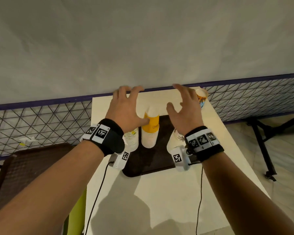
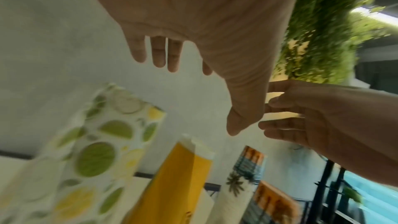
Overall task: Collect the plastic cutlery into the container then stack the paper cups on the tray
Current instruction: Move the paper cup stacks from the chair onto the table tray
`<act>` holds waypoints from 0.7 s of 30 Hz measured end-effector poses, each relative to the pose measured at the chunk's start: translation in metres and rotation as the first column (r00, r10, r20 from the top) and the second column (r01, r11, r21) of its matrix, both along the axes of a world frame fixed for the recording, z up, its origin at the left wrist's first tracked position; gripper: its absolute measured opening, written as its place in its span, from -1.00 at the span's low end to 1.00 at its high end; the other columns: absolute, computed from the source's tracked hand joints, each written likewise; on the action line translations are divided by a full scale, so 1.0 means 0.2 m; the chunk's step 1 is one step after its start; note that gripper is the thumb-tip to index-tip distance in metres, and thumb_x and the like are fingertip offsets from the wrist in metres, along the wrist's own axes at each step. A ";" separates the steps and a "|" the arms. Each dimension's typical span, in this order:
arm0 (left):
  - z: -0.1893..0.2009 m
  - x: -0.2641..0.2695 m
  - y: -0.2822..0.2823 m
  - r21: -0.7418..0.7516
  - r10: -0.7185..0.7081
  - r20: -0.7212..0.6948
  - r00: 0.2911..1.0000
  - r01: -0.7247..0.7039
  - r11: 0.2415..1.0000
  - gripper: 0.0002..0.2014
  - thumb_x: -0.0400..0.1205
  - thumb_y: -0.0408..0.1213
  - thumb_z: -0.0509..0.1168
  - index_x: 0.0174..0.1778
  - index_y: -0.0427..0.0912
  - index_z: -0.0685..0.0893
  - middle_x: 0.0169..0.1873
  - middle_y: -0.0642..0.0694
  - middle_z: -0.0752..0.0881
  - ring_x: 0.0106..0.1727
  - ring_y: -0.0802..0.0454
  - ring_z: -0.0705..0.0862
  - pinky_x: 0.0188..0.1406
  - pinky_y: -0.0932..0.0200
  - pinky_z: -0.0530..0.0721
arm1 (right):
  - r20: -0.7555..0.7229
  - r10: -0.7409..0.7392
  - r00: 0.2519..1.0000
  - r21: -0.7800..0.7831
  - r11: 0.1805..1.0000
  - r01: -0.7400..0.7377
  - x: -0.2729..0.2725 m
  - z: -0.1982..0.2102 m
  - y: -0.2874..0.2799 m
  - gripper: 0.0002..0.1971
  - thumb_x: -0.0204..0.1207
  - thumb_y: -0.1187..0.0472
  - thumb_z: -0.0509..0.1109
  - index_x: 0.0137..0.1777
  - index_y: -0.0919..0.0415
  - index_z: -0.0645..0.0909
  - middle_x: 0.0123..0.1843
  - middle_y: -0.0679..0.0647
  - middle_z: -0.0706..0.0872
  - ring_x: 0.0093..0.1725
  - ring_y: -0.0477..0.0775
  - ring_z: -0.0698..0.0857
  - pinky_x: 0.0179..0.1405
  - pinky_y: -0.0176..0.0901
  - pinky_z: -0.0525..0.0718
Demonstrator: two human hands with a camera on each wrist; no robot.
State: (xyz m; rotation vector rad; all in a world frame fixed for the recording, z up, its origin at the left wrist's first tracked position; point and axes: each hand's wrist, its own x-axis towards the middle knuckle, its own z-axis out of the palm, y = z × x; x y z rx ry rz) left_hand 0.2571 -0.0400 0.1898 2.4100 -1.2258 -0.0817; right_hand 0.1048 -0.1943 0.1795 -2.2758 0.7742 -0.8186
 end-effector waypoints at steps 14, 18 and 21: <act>-0.04 -0.54 -0.56 0.268 -0.145 -0.184 0.972 0.192 0.944 -0.05 0.39 0.22 0.54 0.64 0.30 0.16 0.43 -0.08 0.39 0.18 -0.20 0.72 0.18 -0.11 0.76 | -0.405 0.078 0.911 0.043 0.997 -0.066 -0.12 -0.10 -0.77 -0.24 0.49 0.01 0.51 0.66 -0.26 0.27 0.68 0.13 0.30 0.59 0.31 0.43 0.47 0.19 0.58; -0.15 -0.60 -0.68 0.368 -0.103 -0.198 0.975 0.171 0.914 -0.11 0.46 0.14 0.50 0.66 0.27 0.17 0.33 -0.10 0.47 0.15 -0.21 0.72 0.14 -0.13 0.76 | -0.464 0.179 0.868 0.008 0.980 -0.198 -0.08 -0.19 -0.86 -0.21 0.46 -0.02 0.60 0.65 -0.22 0.32 0.61 0.12 0.34 0.48 0.31 0.56 0.39 0.14 0.65; -0.24 -0.63 -0.71 0.367 -0.067 -0.214 0.975 0.144 0.919 -0.22 0.53 0.09 0.45 0.61 0.26 0.19 0.26 -0.10 0.53 0.13 -0.23 0.72 0.11 -0.12 0.75 | -0.450 0.188 0.873 -0.004 0.977 -0.212 -0.06 -0.22 -0.91 -0.23 0.45 0.03 0.63 0.62 -0.22 0.36 0.51 0.11 0.42 0.39 0.32 0.63 0.31 0.17 0.73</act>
